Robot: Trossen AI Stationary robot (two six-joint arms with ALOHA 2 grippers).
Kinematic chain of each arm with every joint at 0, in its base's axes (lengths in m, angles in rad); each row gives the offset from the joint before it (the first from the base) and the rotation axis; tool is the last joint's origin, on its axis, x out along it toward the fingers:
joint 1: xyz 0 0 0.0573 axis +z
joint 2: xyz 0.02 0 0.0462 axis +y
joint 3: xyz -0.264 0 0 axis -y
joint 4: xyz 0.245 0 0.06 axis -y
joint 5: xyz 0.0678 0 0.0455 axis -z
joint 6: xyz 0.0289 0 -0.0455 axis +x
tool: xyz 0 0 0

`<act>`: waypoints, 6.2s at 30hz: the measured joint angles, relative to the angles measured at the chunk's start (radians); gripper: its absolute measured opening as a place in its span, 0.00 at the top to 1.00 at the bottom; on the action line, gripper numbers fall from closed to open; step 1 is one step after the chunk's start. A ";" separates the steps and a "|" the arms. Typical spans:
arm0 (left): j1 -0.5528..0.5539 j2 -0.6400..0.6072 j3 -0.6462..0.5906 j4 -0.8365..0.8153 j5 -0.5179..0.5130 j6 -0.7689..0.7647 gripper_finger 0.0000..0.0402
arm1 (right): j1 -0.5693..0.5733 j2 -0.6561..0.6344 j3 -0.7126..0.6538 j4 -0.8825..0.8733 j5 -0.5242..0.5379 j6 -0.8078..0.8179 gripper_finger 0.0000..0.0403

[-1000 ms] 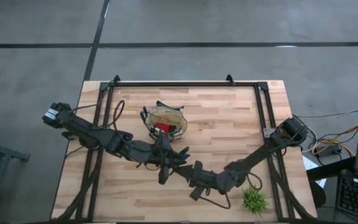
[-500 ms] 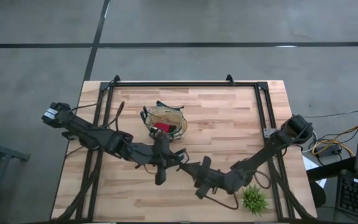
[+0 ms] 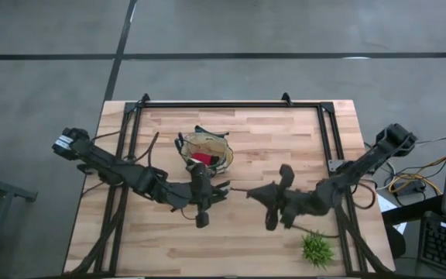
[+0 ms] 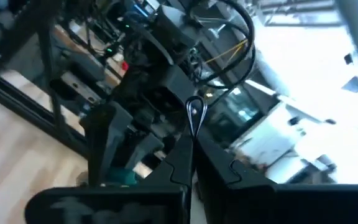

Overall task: Pick & Place Garden tools in Gardening bag
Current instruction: Put the shear scissors into the gardening bag

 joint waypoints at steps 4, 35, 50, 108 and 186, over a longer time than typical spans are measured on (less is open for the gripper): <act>0.000 0.012 -0.060 0.172 -0.003 0.067 0.84 | -0.037 -0.091 -0.007 -0.123 -0.092 0.177 0.98; 0.004 0.031 -0.115 0.174 -0.107 0.089 0.48 | -0.229 -0.211 0.051 -0.474 -0.369 0.549 0.98; -0.001 -0.113 -0.152 0.089 -0.082 0.112 0.97 | -0.337 -0.252 0.062 -0.526 -0.400 0.532 0.98; -0.002 -1.436 -1.176 0.323 -0.019 0.359 0.98 | -0.779 -0.169 0.138 -0.545 -0.838 0.439 0.98; -0.001 -1.416 -1.213 0.293 -0.034 0.325 0.95 | -0.976 0.143 0.218 -0.516 -1.383 0.646 0.98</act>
